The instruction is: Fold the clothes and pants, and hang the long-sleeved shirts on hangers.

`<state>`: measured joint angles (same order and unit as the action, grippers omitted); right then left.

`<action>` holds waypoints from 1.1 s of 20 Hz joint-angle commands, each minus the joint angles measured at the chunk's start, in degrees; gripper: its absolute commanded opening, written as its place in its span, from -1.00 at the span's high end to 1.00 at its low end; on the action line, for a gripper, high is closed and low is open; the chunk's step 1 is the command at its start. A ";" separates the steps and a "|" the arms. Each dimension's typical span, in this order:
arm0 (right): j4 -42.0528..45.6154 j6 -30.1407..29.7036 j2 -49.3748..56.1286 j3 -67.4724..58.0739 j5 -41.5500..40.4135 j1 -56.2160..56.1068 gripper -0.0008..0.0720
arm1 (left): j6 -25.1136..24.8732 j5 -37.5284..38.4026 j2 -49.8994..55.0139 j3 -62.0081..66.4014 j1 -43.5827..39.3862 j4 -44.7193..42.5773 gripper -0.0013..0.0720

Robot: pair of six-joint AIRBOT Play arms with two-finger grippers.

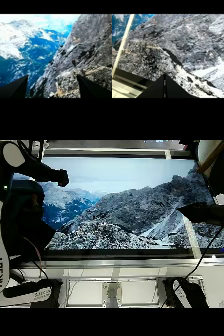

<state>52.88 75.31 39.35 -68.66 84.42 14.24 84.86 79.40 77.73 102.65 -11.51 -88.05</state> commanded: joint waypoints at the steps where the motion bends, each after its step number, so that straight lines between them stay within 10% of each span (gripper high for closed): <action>1: -0.02 0.02 -0.04 -0.07 0.00 -0.04 0.88 | 0.00 -0.02 0.00 -0.02 0.07 0.00 -0.95; 19: -0.02 0.00 -0.02 -0.07 -9.51 -0.04 0.88 | -0.50 -4.31 2.67 -0.11 0.07 -4.46 -0.94; 20: -0.15 0.00 -0.02 -0.07 -11.63 -0.04 0.88 | -0.46 -3.91 3.08 -0.11 0.09 -9.62 -0.84; 22: -0.13 0.00 -0.02 -0.07 -15.67 -0.04 0.88 | -0.46 -3.56 3.85 -0.11 0.33 -21.79 0.15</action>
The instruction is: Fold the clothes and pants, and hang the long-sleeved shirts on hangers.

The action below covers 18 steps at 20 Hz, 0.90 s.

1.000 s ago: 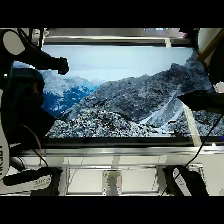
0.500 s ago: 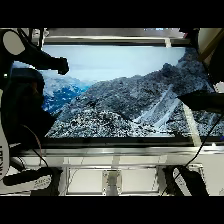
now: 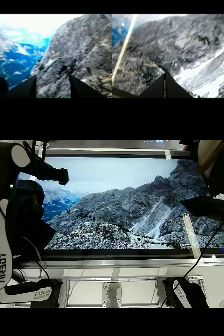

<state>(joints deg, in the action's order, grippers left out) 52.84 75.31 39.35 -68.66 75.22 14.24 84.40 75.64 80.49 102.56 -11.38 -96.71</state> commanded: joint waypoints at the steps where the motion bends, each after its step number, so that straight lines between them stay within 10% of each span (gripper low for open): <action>1: -0.09 0.00 -0.02 -0.07 -7.17 -0.04 0.88 | -1.11 0.00 1.51 -0.02 0.94 -17.00 0.29; 5: -0.07 -0.02 -0.02 -0.07 -7.69 -0.04 0.88 | 0.11 -0.46 4.57 -0.02 9.40 -23.74 0.05; 8: 0.11 -0.02 -0.02 -0.04 -8.28 -0.04 0.88 | 8.15 -0.33 6.99 -0.02 20.55 -23.67 -0.96; 13: 0.07 0.00 -0.02 -0.07 -8.85 -0.04 0.87 | 8.87 -1.68 10.99 -0.02 35.19 -17.16 -0.95; 16: -0.11 0.00 -0.04 -0.07 -10.34 -0.04 0.23 | 8.85 -1.73 14.49 -0.02 39.36 -12.46 -0.96; 18: -0.09 0.00 -0.02 -0.07 -10.97 -0.04 0.16 | 8.85 -3.52 16.50 -0.02 39.98 -12.50 -0.96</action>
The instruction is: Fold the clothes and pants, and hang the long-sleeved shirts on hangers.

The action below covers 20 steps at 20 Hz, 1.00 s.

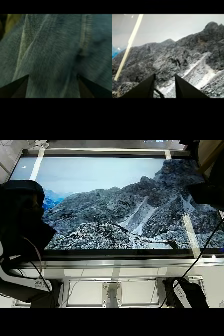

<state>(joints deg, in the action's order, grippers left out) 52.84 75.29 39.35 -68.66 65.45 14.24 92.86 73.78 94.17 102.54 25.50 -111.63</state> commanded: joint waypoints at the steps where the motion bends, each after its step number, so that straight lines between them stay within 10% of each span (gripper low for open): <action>1: -0.09 0.02 -0.02 -0.07 -1.92 -0.04 0.16 | 0.39 -2.78 3.54 0.02 3.10 2.45 -0.95; 3: -0.09 0.02 -0.02 -0.07 -3.06 -0.04 0.16 | 0.35 -4.31 4.42 0.02 2.84 2.40 -0.94; 4: -0.09 0.02 -0.02 -0.07 -3.17 0.02 0.16 | -0.17 -4.66 4.52 0.02 2.80 2.43 -0.59; 5: 0.00 0.02 -0.02 -0.07 -3.21 0.02 0.16 | -0.31 -4.61 4.37 0.02 2.71 2.43 0.56; 6: 0.07 0.00 -0.02 -0.07 -3.48 0.02 0.16 | -0.52 -4.33 3.98 0.04 2.43 2.38 0.90; 13: 14.38 0.00 -0.09 -7.13 0.04 0.02 0.16 | -0.68 -1.11 -12.50 0.15 -10.62 3.80 0.90; 20: 31.04 -1.68 -0.02 -9.57 2.47 0.02 0.16 | -0.68 -5.03 -27.21 0.09 -41.83 31.87 0.90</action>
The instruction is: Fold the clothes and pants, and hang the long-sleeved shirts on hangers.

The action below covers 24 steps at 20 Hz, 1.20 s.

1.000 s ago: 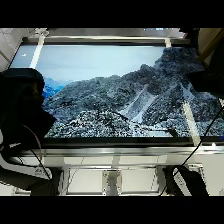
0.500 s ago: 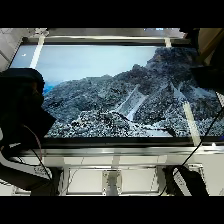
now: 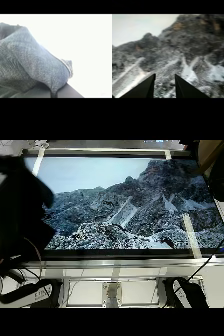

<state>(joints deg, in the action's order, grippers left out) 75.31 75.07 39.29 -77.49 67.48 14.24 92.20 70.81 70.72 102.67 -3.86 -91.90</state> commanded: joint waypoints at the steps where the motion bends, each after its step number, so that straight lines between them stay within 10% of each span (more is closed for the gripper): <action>1: 10.69 -3.80 0.04 -0.74 0.20 0.02 0.16 | -0.02 -2.43 -2.69 -0.13 -18.18 12.92 0.90; 11: 14.47 -6.69 4.55 -0.61 -2.16 0.02 0.16 | -0.02 0.26 29.53 -0.15 -52.43 11.32 0.89; 12: 14.49 -6.69 5.18 -0.61 -2.03 0.00 0.16 | -0.02 1.46 31.56 -0.13 -52.70 10.91 0.74; 15: 14.78 -6.73 7.06 -0.63 -2.16 0.02 0.16 | 0.02 6.21 30.49 0.46 -50.34 3.50 -0.67; 20: 26.53 -6.82 8.31 -0.63 -0.83 0.15 0.16 | 0.90 12.74 14.25 0.85 -39.74 -17.62 -0.68; 24: 28.37 -2.34 8.33 -0.52 1.79 3.23 0.16 | 8.66 12.09 2.45 -12.59 -24.46 -13.60 -0.68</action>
<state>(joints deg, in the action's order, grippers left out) 101.10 69.10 47.44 -78.06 67.55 15.64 96.12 82.13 80.99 98.32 -37.47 -104.07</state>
